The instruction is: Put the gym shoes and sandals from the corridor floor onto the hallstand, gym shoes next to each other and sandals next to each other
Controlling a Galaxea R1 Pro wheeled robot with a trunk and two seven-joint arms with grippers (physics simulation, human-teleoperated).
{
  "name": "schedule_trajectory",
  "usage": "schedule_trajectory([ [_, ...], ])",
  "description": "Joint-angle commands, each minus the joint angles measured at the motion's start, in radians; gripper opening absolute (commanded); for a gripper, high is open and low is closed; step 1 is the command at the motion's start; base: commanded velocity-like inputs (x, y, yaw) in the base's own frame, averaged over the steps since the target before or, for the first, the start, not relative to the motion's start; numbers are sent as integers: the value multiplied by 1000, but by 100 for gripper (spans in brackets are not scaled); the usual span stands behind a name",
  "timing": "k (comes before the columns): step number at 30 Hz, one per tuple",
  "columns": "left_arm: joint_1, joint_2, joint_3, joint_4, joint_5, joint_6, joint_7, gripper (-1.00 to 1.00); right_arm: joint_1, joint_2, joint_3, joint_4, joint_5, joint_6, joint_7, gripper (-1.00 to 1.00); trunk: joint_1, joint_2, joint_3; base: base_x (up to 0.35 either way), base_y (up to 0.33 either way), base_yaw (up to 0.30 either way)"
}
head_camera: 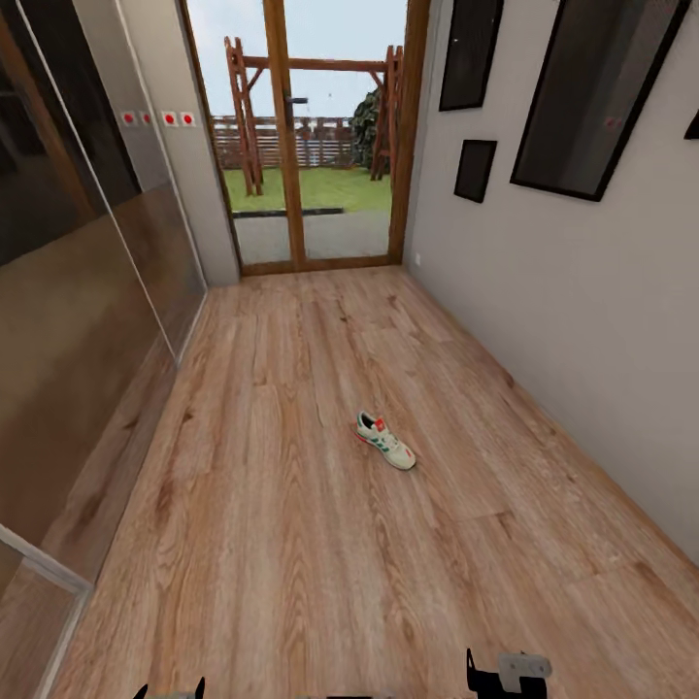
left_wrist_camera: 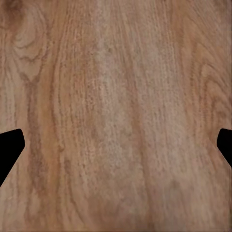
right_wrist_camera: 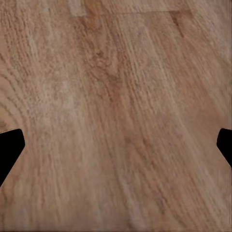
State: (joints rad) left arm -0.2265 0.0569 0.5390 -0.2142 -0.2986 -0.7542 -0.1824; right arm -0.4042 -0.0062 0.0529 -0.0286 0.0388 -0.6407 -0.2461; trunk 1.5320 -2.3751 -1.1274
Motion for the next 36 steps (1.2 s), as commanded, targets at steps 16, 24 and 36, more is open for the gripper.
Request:
schedule_trajectory([
  [16,-1,0,9,1,-7,-5,-5,100,-1,0,5,1,4,-1,-9,100,0,0,-1,148,132,-268],
  [24,-1,0,9,1,-7,-4,-5,100,-1,0,5,1,4,-1,-9,100,0,0,-1,241,216,-217],
  [36,-1,0,9,1,-7,-4,-5,100,-1,-3,4,1,4,-1,-10,100,0,0,-1,241,220,-18],
])
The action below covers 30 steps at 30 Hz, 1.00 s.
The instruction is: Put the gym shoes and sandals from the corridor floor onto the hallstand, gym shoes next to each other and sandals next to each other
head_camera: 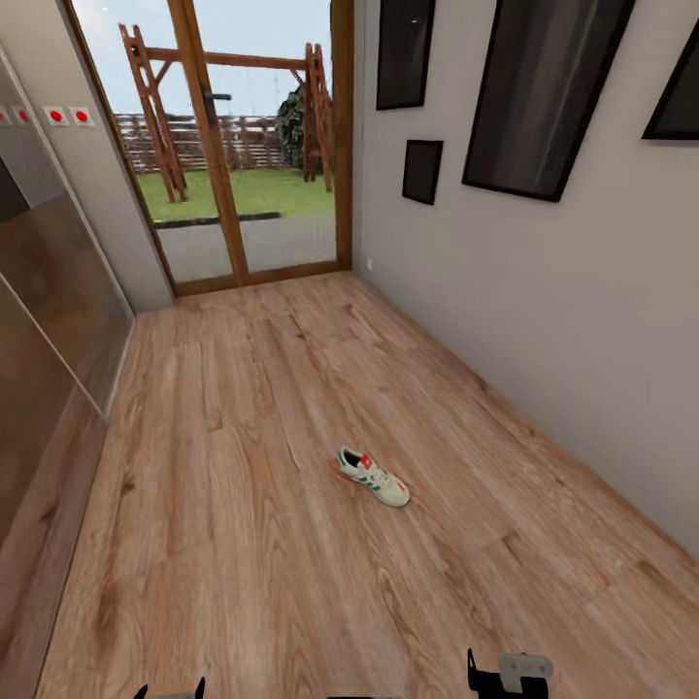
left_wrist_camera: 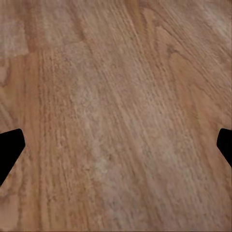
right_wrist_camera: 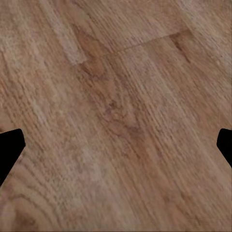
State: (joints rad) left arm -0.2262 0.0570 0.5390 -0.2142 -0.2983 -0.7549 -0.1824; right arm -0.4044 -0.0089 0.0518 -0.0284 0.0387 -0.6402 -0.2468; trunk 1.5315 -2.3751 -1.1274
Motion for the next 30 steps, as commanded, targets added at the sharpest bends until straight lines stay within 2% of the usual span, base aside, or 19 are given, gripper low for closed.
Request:
schedule_trajectory([
  [1,-1,0,9,1,-7,-3,-5,100,-1,0,6,1,4,-1,-9,100,0,0,-1,241,224,-1],
  [8,-1,0,9,1,-8,-3,-5,100,-1,1,6,0,3,-1,-10,100,0,0,-1,228,196,0],
  [15,-1,0,9,1,-8,-3,-5,100,-1,5,5,-1,1,-1,-11,100,0,0,-1,140,42,0],
  [30,-1,0,9,1,-8,-3,-5,100,-1,4,5,-1,1,-1,-11,100,0,0,-1,31,2,-6],
])
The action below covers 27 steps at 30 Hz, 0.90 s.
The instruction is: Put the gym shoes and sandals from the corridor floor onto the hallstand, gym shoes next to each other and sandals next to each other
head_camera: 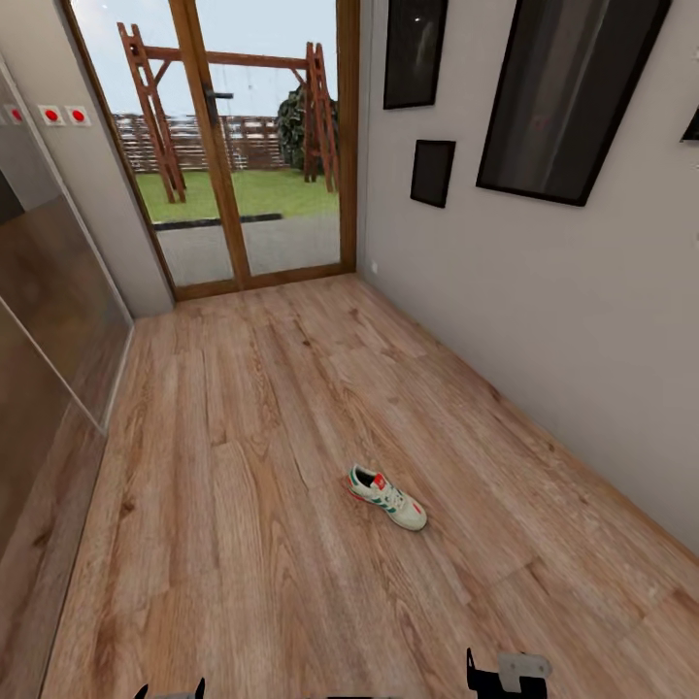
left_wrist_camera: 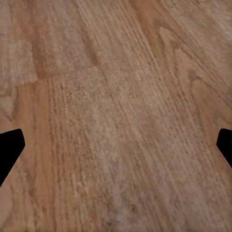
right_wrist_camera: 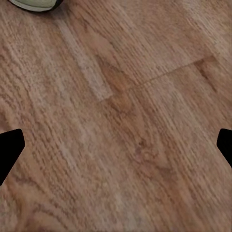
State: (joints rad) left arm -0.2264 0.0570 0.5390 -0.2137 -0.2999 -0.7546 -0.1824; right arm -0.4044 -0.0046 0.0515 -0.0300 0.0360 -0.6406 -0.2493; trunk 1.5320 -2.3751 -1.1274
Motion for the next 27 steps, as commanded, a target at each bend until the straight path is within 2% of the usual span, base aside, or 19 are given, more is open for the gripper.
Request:
schedule_trajectory([
  [1,-1,0,9,0,-7,-3,-5,100,-1,0,5,1,4,-1,-8,100,0,0,-1,7,0,-129],
  [6,-1,0,9,0,-7,-3,-5,100,-1,-1,5,1,4,-1,-8,100,0,0,-1,105,69,-218],
  [15,-1,0,7,0,-7,-3,-5,100,-1,-1,5,1,4,-1,-8,100,0,0,-1,255,171,-267],
  [27,-1,0,7,0,-7,-3,-5,100,-1,1,5,1,4,-2,-8,100,0,0,-1,286,186,-38],
])
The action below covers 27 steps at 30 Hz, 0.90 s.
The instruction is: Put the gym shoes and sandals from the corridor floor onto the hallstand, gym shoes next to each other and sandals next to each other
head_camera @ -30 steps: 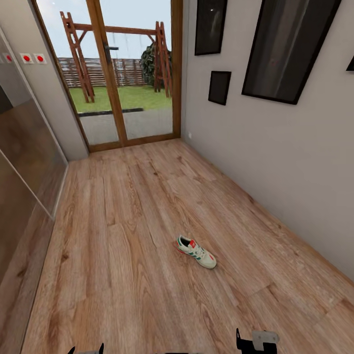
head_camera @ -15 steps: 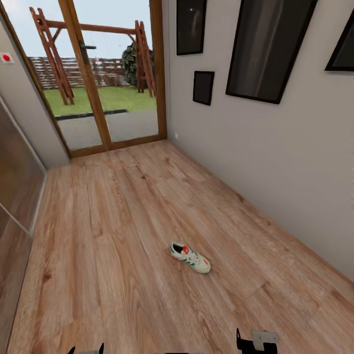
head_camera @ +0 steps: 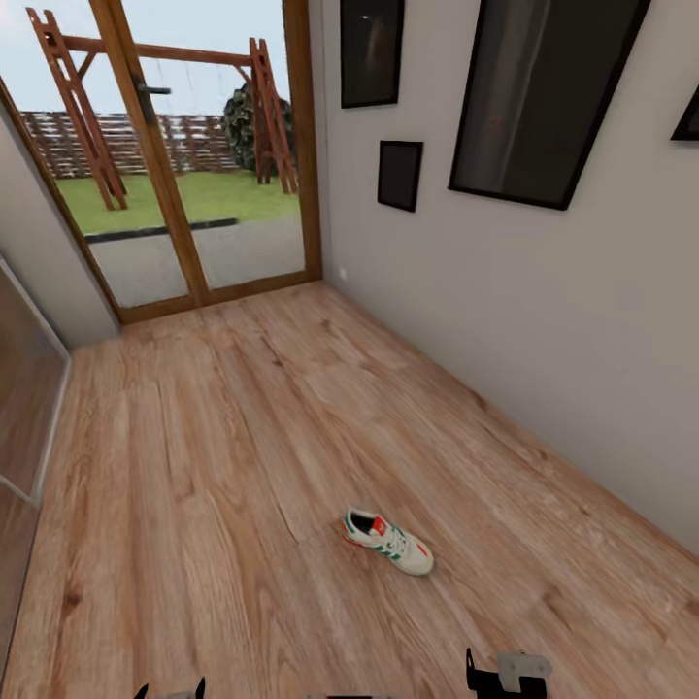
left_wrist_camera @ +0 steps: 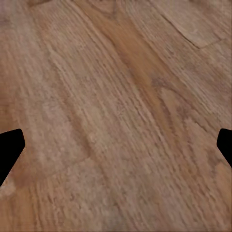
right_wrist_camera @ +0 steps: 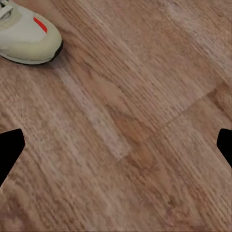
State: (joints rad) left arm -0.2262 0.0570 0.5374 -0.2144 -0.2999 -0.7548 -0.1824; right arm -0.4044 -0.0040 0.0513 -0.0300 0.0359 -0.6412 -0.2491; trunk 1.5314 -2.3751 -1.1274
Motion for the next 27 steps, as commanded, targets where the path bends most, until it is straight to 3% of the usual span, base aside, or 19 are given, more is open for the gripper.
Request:
schedule_trajectory([
  [1,-1,0,9,1,-7,-3,-5,100,-1,0,5,1,4,-1,-9,100,0,0,-1,286,187,-1],
  [17,-1,0,9,1,-7,-3,-5,100,-1,-4,4,1,4,-1,-7,100,0,0,-1,265,211,-225],
  [27,-1,0,9,1,-7,-3,-5,100,-1,-4,4,1,4,0,-7,100,0,0,-1,81,72,-264],
])
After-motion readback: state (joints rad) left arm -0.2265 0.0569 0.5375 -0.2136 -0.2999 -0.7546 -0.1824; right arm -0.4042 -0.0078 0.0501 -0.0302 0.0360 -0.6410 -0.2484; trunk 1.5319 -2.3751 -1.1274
